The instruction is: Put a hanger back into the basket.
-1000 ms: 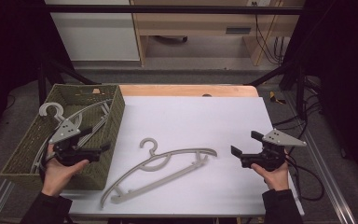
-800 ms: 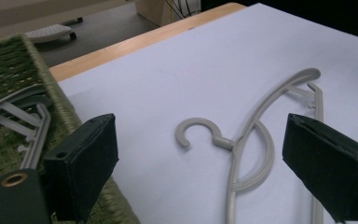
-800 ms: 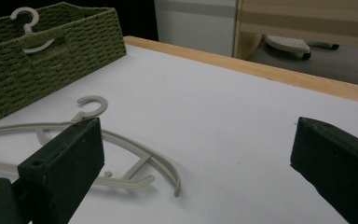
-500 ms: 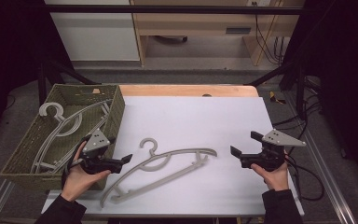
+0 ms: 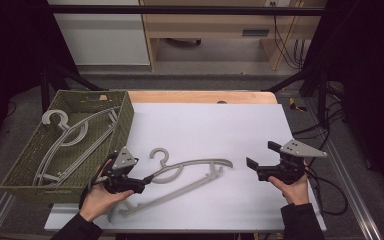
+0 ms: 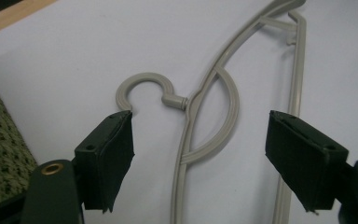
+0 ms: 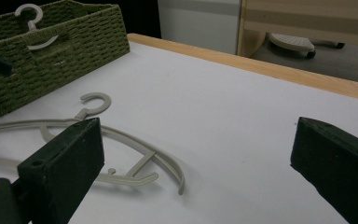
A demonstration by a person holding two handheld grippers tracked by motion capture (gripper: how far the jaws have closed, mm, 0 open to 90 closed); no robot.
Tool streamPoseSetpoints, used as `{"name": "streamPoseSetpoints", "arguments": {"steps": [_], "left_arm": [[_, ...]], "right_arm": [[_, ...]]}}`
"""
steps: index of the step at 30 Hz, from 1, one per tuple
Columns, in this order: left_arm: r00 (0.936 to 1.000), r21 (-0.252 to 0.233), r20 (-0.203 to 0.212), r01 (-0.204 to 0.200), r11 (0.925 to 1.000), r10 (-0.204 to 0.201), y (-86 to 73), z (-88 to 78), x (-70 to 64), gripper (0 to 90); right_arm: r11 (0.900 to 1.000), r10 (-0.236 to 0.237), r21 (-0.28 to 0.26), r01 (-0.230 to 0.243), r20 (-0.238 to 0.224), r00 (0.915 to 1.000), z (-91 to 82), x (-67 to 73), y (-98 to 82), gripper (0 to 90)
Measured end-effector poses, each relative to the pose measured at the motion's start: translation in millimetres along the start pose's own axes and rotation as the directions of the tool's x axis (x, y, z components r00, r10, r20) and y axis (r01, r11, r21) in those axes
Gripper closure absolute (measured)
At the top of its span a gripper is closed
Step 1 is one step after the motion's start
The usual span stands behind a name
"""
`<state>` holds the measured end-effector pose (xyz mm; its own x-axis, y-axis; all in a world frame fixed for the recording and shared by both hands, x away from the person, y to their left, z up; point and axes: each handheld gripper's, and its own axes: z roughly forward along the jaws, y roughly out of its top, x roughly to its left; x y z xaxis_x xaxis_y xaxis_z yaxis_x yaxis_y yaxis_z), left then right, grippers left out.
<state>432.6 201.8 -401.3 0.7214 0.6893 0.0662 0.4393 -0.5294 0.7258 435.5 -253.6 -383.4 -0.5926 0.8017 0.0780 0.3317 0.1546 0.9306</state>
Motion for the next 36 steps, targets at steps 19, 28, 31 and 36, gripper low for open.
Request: {"name": "streamPoseSetpoints", "arguments": {"steps": [19, 28, 31, 36], "left_arm": [[0.9937, 0.203, -0.049, 0.108, 0.9732, -0.100, -36.5, 51.1, 0.4, 44.8], [0.9869, 0.231, -0.088, 0.152, 0.9609, -0.135, -35.5, 47.8, -0.1, 69.7], [0.9875, 0.238, -0.084, 0.150, 0.9596, -0.133, -35.4, 47.1, -2.5, 75.4], [0.9867, 0.235, -0.024, 0.162, 0.9584, -0.161, -34.9, 45.9, -6.8, 78.4]], "right_arm": [[1.000, -0.010, 0.007, 0.010, -0.007, 0.9999, 0.8, 0.8, -0.6, 2.9], [1.000, -0.010, 0.009, 0.010, -0.005, 0.9999, 2.4, 1.7, -0.8, 2.9], [1.000, -0.010, 0.007, 0.010, -0.006, 0.9999, 2.2, 1.8, -0.7, 2.9], [1.000, -0.009, 0.007, 0.009, -0.006, 0.9999, 1.5, 1.7, -0.4, 2.9]]}}
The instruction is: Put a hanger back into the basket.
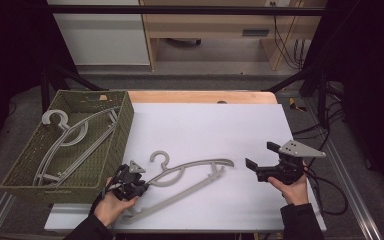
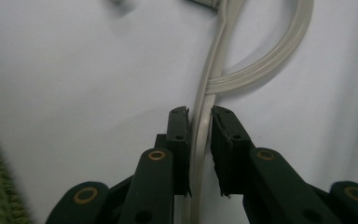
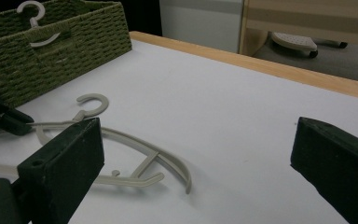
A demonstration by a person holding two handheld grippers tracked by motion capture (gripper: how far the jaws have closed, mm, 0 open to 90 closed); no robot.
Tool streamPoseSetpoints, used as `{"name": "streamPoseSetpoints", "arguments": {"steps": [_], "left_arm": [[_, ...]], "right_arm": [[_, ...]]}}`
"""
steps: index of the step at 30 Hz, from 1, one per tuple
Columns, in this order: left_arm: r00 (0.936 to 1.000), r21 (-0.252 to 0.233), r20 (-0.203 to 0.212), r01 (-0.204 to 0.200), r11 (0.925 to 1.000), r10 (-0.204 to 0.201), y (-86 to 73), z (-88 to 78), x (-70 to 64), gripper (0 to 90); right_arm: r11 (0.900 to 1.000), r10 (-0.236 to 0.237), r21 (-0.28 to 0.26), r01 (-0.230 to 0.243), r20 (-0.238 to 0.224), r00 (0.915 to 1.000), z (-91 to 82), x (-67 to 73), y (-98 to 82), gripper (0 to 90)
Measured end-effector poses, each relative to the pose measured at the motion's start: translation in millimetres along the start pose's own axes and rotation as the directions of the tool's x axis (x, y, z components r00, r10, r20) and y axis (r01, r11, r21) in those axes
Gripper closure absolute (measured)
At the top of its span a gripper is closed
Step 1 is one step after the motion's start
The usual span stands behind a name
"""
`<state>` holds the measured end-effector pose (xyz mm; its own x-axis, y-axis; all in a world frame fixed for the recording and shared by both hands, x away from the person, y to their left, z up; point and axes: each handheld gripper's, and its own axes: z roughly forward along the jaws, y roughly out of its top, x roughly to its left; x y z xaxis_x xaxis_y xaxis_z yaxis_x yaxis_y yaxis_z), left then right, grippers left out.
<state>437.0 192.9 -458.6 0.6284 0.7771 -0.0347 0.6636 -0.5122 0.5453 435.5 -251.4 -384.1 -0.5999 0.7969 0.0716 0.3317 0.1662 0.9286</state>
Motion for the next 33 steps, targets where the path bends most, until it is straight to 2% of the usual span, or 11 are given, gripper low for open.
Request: {"name": "streamPoseSetpoints", "arguments": {"steps": [2, 4, 7, 9, 11, 16, 19, 22, 26, 31, 33], "left_arm": [[0.9997, -0.006, 0.024, -0.008, 1.0000, 0.008, 0.2, 1.0, -3.9, 79.7], [0.9993, -0.003, 0.010, -0.036, 0.9993, 0.036, 0.7, 1.6, -6.7, 80.1], [0.9987, 0.005, 0.032, -0.041, 0.9992, 0.041, 0.4, 1.7, -4.4, 79.8], [0.9968, 0.018, 0.023, -0.077, 0.9969, 0.076, 0.5, 1.1, -5.1, 78.8], [0.9958, 0.025, 0.009, -0.091, 0.9955, 0.091, 0.2, 1.1, -8.1, 77.6], [0.9946, 0.024, -0.004, -0.104, 0.9943, 0.104, -0.8, 1.7, -10.8, 77.4], [0.9948, 0.013, -0.004, -0.101, 0.9948, 0.101, -2.5, 1.9, -10.6, 77.6], [0.9947, 0.023, -0.011, -0.102, 0.9945, 0.103, -1.3, 1.8, -12.2, 78.5], [0.9956, 0.004, -0.017, -0.092, 0.9958, 0.092, -2.9, 2.0, -12.6, 81.1], [0.9977, -0.013, 0.026, -0.062, 0.9980, 0.062, -4.9, -1.1, -6.7, 81.4], [0.9980, -0.040, 0.040, -0.048, 0.9981, 0.049, -5.3, -6.0, -5.1, 81.4]], "right_arm": [[1.000, -0.001, 0.001, 0.001, 0.001, 1.0000, 0.1, 0.1, 0.0, 2.9], [1.000, -0.001, 0.001, 0.001, 0.000, 1.0000, 0.0, 0.1, 0.0, 2.9], [1.000, 0.001, 0.000, -0.001, -0.001, 1.0000, -0.4, 0.2, 0.1, 2.9], [1.000, 0.000, 0.001, 0.000, -0.001, 1.0000, -0.6, 0.3, 0.2, 3.0], [1.000, -0.003, 0.000, 0.003, -0.003, 1.0000, -1.0, 0.1, 0.3, 3.0], [1.000, -0.005, -0.001, 0.005, -0.003, 1.0000, -0.9, 0.1, 0.3, 3.0], [1.000, -0.002, -0.002, 0.002, -0.004, 1.0000, -0.1, 1.9, 1.1, 3.0], [1.000, -0.003, -0.004, 0.003, -0.005, 1.0000, 0.0, 3.0, 1.6, 3.0], [1.000, -0.006, -0.001, 0.006, -0.005, 1.0000, 0.4, 2.9, 1.3, 3.0], [1.000, -0.005, 0.001, 0.005, -0.006, 1.0000, 0.4, 1.8, 0.6, 3.0], [1.000, -0.003, 0.000, 0.003, -0.005, 1.0000, 0.0, 0.8, 0.3, 3.0]]}}
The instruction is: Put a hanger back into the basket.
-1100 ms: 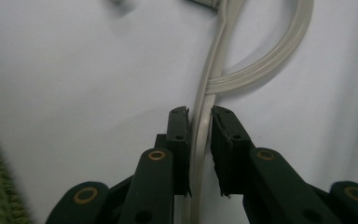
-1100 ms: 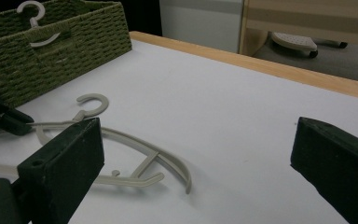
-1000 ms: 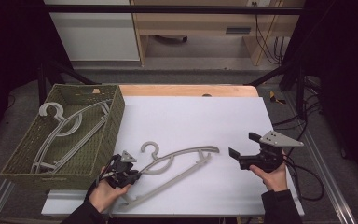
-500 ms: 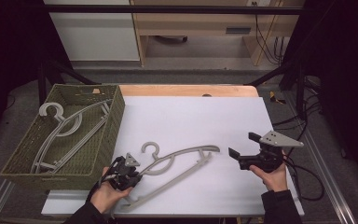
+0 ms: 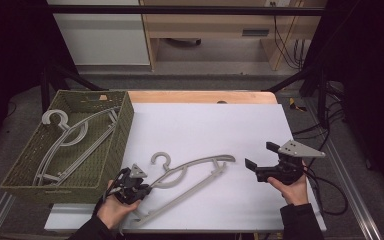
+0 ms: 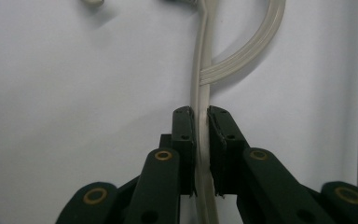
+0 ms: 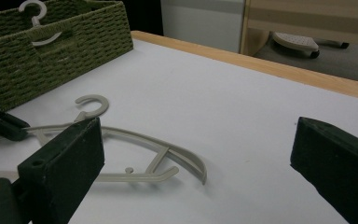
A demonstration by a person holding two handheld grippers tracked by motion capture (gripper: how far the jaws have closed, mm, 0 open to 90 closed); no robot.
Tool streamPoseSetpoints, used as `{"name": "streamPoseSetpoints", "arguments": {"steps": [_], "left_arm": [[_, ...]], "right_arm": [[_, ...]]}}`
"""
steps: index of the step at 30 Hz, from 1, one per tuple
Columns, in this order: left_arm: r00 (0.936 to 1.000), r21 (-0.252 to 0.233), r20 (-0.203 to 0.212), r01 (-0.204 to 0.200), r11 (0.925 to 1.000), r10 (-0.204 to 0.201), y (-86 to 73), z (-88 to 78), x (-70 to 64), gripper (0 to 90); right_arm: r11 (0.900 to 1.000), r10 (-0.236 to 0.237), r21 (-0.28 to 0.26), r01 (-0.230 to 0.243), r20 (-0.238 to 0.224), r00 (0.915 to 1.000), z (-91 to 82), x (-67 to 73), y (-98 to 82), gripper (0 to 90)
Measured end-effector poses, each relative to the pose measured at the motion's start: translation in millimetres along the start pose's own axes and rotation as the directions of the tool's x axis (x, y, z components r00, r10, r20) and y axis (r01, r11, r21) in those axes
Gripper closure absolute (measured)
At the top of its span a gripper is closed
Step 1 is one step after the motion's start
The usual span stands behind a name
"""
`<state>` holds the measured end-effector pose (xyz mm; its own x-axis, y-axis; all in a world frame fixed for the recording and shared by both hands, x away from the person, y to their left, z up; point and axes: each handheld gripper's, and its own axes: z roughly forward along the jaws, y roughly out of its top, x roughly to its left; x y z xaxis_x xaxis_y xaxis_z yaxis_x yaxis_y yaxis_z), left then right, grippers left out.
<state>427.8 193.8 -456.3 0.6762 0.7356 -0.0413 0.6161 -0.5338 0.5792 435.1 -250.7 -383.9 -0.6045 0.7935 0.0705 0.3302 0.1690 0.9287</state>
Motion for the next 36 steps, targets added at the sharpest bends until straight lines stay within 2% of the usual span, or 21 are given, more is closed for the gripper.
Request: {"name": "streamPoseSetpoints", "arguments": {"steps": [2, 9, 15, 16, 18, 21, 23, 24, 25, 26, 28, 29, 31, 32, 33, 34, 36], "left_arm": [[0.9998, -0.042, 0.010, 0.020, 0.9989, -0.019, 1.0, -6.8, 0.8, 81.5], [0.9998, -0.136, 0.019, 0.011, 0.9906, -0.008, 3.9, -27.1, -0.2, 81.8], [0.9996, -0.181, 0.024, 0.017, 0.9834, -0.013, 6.2, -38.3, -2.4, 82.2], [0.9997, -0.196, 0.021, 0.016, 0.9804, -0.012, 6.8, -40.3, -3.1, 82.2], [0.9988, -0.211, 0.044, 0.031, 0.9770, -0.022, 7.7, -44.1, -3.8, 82.3], [0.9984, -0.235, 0.051, 0.035, 0.9714, -0.023, 8.5, -49.1, -3.2, 82.3], [0.9980, -0.255, 0.056, 0.043, 0.9659, -0.029, 8.7, -53.9, -1.2, 82.4], [0.9973, -0.275, 0.062, 0.054, 0.9600, -0.039, 8.3, -56.0, 0.2, 82.4], [0.9962, -0.269, 0.074, 0.063, 0.9611, -0.045, 8.6, -57.4, 1.2, 82.4], [0.9963, -0.286, 0.074, 0.064, 0.9560, -0.044, 8.1, -59.3, 2.6, 82.4], [0.9955, -0.296, 0.081, 0.070, 0.9526, -0.048, 8.4, -63.2, 3.8, 82.4], [0.9954, -0.310, 0.081, 0.074, 0.9477, -0.051, 8.3, -65.4, 4.1, 82.4], [0.9957, -0.329, 0.078, 0.073, 0.9416, -0.050, 8.8, -69.4, 4.2, 82.4], [0.9958, -0.327, 0.078, 0.071, 0.9423, -0.048, 9.5, -71.5, 4.7, 82.4], [0.9961, -0.346, 0.075, 0.070, 0.9357, -0.047, 9.5, -73.6, 4.7, 82.4], [0.9977, -0.358, 0.055, 0.056, 0.9321, -0.039, 9.9, -76.2, 4.3, 82.4], [0.9980, -0.374, 0.051, 0.054, 0.9258, -0.038, 10.2, -80.1, 4.4, 82.4]], "right_arm": [[1.000, 0.000, 0.000, 0.000, 0.000, 1.0000, -0.3, -0.1, -0.1, 3.0], [1.000, -0.002, 0.000, 0.002, -0.001, 1.0000, 0.0, -0.1, -0.2, 3.2], [1.000, -0.001, 0.000, 0.001, -0.004, 1.0000, 0.0, 0.0, -0.2, 3.3], [1.000, -0.002, 0.001, 0.002, -0.003, 1.0000, 0.1, 0.0, -0.2, 3.3], [1.000, -0.002, 0.000, 0.002, -0.003, 1.0000, 0.1, 0.1, -0.2, 3.3], [1.000, -0.003, 0.000, 0.003, -0.003, 1.0000, 0.0, 0.0, -0.2, 3.3], [1.000, -0.003, 0.000, 0.003, -0.004, 1.0000, 0.0, 0.0, -0.2, 3.3], [1.000, -0.003, 0.000, 0.003, -0.005, 1.0000, 0.0, -0.1, -0.2, 3.3], [1.000, -0.003, 0.000, 0.003, -0.004, 1.0000, 0.0, -0.1, -0.2, 3.3], [1.000, -0.003, 0.000, 0.003, -0.003, 1.0000, 0.1, 0.0, -0.2, 3.3], [1.000, -0.004, 0.002, 0.004, -0.005, 1.0000, 0.3, -0.1, -0.3, 3.2], [1.000, -0.003, 0.001, 0.003, -0.004, 1.0000, 0.4, 0.1, -0.3, 3.3], [1.000, -0.004, 0.001, 0.004, -0.006, 1.0000, 0.3, -0.1, -0.3, 3.3], [1.000, -0.005, 0.002, 0.005, -0.008, 1.0000, 0.2, -0.2, -0.4, 3.2], [1.000, -0.002, 0.001, 0.002, -0.005, 1.0000, 0.5, 0.1, -0.3, 3.3], [1.000, -0.004, 0.002, 0.004, -0.005, 1.0000, 0.6, 0.0, -0.4, 3.3], [1.000, -0.005, 0.003, 0.005, -0.005, 1.0000, 0.7, -0.2, -0.5, 3.3]]}}
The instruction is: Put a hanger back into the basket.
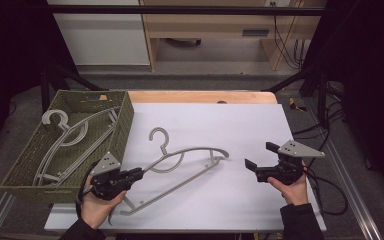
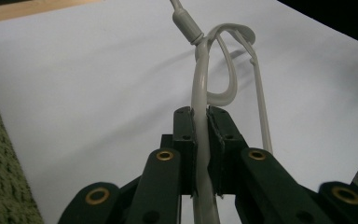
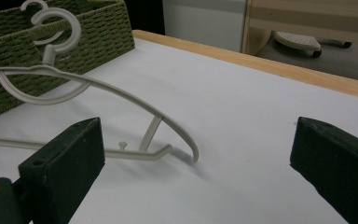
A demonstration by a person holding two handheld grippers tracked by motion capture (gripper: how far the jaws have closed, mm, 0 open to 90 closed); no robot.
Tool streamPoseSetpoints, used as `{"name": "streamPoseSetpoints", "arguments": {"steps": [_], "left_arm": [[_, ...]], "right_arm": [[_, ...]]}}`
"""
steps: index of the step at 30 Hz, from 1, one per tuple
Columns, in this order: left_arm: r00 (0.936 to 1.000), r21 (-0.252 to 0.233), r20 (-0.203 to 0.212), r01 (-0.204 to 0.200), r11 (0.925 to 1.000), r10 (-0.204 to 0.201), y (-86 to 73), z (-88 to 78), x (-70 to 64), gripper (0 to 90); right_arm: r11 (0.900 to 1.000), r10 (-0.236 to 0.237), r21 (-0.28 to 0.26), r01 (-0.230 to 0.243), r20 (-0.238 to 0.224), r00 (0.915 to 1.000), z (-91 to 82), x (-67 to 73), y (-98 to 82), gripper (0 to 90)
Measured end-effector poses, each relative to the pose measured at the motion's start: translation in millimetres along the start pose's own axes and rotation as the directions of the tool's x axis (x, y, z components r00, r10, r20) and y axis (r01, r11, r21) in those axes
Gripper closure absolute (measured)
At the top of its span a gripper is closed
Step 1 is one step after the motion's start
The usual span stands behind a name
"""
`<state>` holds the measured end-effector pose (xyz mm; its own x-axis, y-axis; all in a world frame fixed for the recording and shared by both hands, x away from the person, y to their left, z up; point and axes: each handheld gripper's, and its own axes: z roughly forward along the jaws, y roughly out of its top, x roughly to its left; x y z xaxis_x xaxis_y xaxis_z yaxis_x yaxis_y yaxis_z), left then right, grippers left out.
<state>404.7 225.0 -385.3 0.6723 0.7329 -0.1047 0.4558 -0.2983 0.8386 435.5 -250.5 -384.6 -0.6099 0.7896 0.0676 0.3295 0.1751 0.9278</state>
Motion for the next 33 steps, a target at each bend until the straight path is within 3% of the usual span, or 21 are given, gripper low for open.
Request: {"name": "streamPoseSetpoints", "arguments": {"steps": [6, 14, 22, 28, 33], "left_arm": [[0.9983, -0.040, -0.044, -0.040, 0.9984, 0.038, 8.6, -11.4, -2.0, 82.4], [0.9942, -0.079, -0.089, -0.068, 0.9946, 0.060, 24.2, -28.4, 7.5, 82.3], [0.9823, -0.117, -0.160, -0.116, 0.9863, 0.097, 47.8, -45.3, 23.0, 82.3], [0.9783, -0.141, -0.185, -0.121, 0.9826, 0.094, 62.6, -59.7, 37.4, 82.2], [0.9705, -0.161, -0.218, -0.140, 0.9771, 0.103, 73.4, -72.5, 48.2, 82.2]], "right_arm": [[1.000, 0.000, -0.002, 0.000, 0.000, 1.0000, 0.1, -0.2, 0.0, 3.2], [1.000, 0.005, -0.005, -0.005, 0.003, 1.0000, -1.6, -0.9, 0.7, 3.2], [1.000, 0.005, -0.007, -0.005, 0.004, 1.0000, -1.9, -1.1, 0.9, 3.1], [1.000, 0.007, -0.011, -0.007, 0.009, 0.9999, -2.3, -1.5, 1.1, 2.9], [1.000, 0.006, -0.011, -0.006, 0.010, 0.9999, -2.1, -1.6, 1.1, 2.9]]}}
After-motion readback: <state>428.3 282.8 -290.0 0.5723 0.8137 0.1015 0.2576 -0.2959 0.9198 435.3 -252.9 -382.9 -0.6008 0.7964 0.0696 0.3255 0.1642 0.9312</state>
